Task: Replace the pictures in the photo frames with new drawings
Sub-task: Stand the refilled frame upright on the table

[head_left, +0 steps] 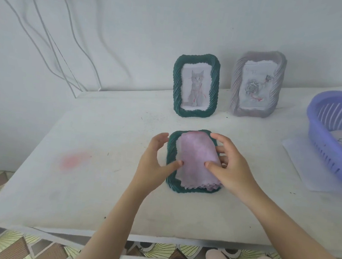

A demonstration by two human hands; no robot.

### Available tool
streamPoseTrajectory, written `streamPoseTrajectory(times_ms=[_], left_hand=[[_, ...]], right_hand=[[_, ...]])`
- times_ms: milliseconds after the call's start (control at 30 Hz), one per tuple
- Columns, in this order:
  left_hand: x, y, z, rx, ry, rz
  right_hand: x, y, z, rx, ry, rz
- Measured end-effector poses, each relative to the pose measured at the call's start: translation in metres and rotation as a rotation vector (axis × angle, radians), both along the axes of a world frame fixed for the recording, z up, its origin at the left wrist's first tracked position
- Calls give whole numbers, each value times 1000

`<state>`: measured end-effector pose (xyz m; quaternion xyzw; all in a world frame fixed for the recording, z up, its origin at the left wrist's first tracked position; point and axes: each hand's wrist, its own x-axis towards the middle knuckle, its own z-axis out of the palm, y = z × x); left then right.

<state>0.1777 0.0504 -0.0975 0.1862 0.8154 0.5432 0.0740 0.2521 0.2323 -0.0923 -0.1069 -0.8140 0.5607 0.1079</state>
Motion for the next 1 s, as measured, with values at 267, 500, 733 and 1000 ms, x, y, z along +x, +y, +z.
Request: streamPoseTrajectory(times_ms=[267, 500, 733, 1000], left_hand=[[-7, -14, -14, -300, 30, -244], [-17, -22, -23, -480, 166, -370], [-25, -28, -23, -553, 209, -427], [-25, -28, -28, -546, 235, -419]], right_hand=[[0, -10, -10, 662, 68, 43], [3, -18, -31, 868, -184, 171], [-11, -14, -22, 975, -238, 168], [-44, -19, -24, 999, -242, 170]])
